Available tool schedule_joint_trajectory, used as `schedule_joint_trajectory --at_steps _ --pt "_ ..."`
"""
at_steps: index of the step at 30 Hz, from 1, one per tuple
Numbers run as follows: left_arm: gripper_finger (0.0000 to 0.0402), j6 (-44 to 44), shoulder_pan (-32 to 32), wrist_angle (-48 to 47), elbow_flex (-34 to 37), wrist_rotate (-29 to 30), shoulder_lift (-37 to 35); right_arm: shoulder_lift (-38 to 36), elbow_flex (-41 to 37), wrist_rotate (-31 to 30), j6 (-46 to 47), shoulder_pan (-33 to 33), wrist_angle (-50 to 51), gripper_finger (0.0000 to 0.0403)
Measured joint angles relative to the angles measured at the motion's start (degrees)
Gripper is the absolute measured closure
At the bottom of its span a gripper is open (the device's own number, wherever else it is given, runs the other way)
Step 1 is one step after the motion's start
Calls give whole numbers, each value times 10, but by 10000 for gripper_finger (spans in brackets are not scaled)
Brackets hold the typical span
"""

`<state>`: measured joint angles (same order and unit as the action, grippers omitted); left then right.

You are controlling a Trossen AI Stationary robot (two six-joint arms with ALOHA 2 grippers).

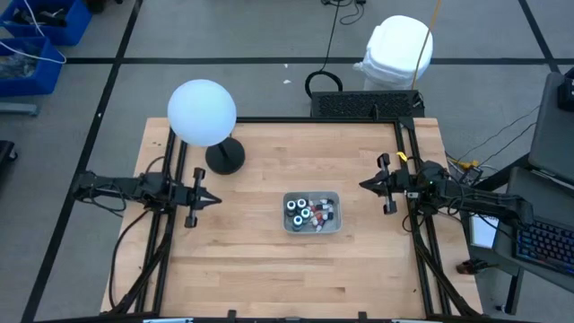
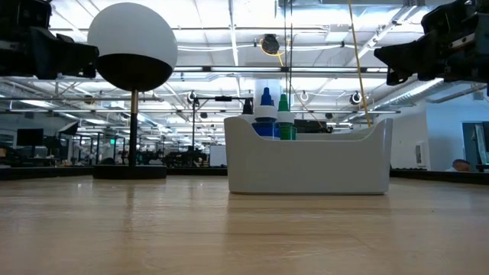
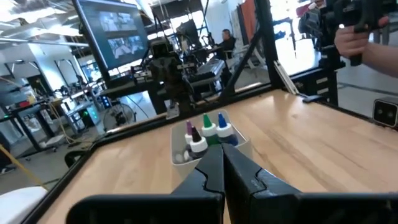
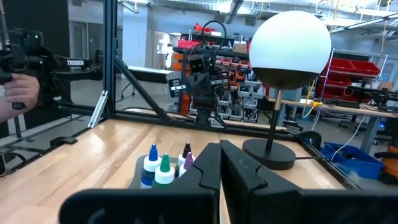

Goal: Pick & Place food coloring
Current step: Return to Home Position

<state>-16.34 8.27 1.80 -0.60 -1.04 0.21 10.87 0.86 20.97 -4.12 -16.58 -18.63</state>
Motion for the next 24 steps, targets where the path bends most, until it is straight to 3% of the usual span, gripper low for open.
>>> schedule_joint_trajectory --at_steps 12,24 --pt "395 56 0 -11 -1 11 6 0 0 1 18 0 -24 403" --pt "388 77 0 -11 -1 10 13 1 0 1 19 0 45 403"
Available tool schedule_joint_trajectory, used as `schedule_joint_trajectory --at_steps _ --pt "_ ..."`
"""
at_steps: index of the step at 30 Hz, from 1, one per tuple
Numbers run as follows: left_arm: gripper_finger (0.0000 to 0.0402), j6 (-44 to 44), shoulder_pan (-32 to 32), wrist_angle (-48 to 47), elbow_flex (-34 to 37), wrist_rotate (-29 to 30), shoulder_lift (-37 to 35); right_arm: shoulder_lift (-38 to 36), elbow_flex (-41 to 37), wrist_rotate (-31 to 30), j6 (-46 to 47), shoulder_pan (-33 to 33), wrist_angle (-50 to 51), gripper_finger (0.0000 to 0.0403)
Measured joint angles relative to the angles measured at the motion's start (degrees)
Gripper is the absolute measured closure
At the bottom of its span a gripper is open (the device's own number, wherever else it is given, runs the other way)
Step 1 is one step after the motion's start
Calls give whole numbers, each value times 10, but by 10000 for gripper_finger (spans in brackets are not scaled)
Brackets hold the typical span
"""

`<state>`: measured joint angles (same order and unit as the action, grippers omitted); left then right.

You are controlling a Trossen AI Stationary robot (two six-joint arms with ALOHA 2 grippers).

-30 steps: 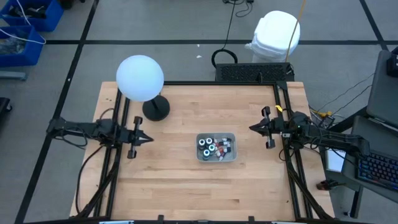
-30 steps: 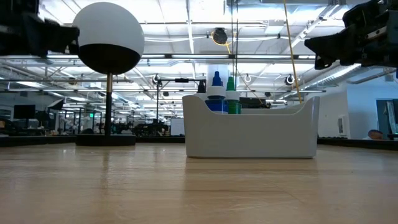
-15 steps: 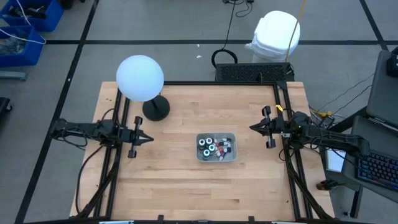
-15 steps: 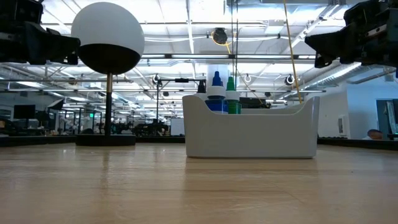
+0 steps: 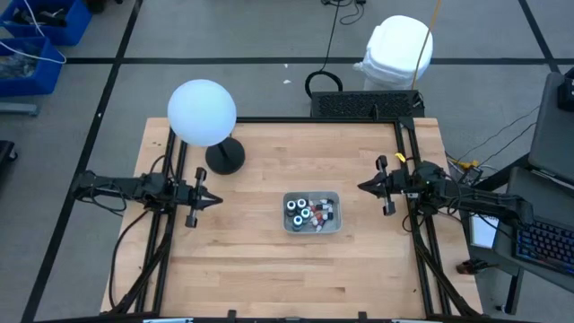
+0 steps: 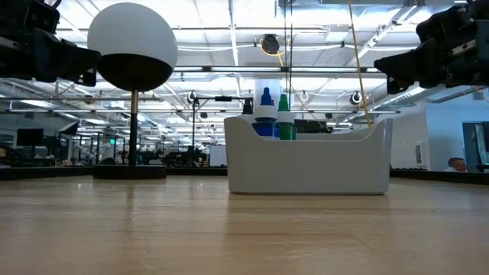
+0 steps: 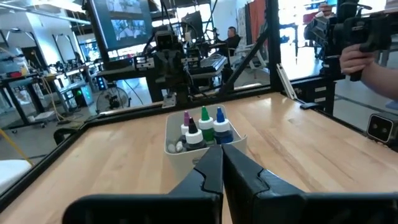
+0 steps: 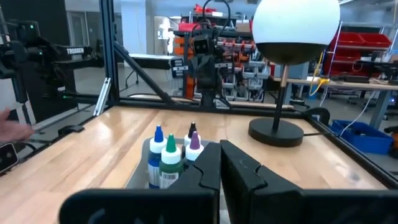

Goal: Pick & Place food coloring
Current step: Return to Home Position

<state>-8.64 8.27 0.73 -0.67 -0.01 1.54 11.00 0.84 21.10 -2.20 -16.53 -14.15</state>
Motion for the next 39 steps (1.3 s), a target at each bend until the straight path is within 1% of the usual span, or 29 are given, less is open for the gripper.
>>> schedule_joint_trajectory --at_steps 4,8,14,18,39 --pt "397 0 0 2 0 0 0 0 0 0 13 0 -1 403" --pt "396 0 0 7 0 0 0 0 0 0 22 0 -1 403" --pt "367 0 0 9 0 0 0 0 0 0 16 0 -1 403" --pt "356 -1 0 10 0 0 0 0 0 0 16 0 -1 403" --pt "362 -1 0 11 1 0 0 0 0 0 16 0 -1 403"
